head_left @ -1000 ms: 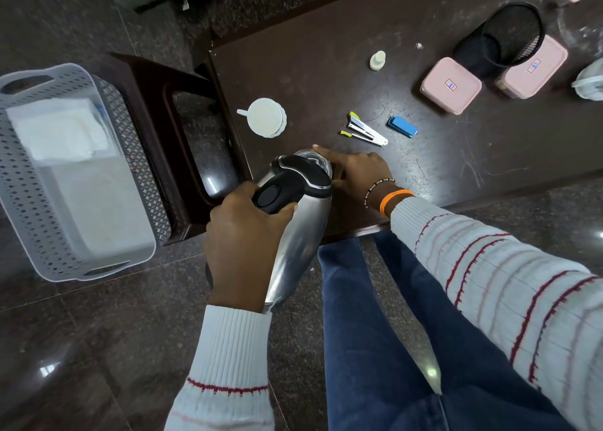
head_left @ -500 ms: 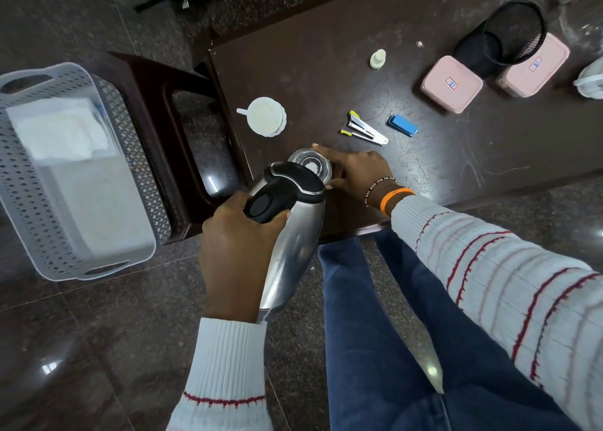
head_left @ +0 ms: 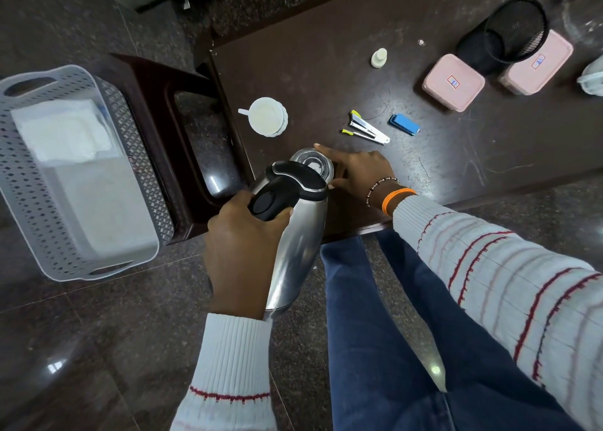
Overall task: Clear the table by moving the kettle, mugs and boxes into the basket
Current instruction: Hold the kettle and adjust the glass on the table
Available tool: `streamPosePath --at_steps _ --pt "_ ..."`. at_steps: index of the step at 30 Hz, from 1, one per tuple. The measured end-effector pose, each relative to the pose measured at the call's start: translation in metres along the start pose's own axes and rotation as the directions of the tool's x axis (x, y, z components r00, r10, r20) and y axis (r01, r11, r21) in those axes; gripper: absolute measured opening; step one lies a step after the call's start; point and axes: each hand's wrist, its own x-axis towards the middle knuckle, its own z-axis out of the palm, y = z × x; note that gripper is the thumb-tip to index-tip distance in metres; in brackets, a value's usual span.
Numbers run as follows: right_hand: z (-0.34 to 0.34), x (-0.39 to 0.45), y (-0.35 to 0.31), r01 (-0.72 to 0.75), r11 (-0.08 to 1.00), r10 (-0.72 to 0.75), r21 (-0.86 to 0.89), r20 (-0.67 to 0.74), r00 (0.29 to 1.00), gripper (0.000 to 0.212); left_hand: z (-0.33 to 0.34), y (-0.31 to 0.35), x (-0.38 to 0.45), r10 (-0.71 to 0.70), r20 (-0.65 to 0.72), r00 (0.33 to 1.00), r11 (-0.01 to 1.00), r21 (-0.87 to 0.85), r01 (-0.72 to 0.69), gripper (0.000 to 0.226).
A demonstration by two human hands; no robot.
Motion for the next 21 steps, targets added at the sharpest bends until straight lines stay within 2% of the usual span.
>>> streamPosePath --at_steps 21 --pt "0.0053 0.0006 0.0014 -0.004 0.999 0.004 0.032 -0.019 1.000 0.071 -0.0006 0.0063 0.0027 -0.010 -0.009 1.000 1.000 0.008 0.010 0.024"
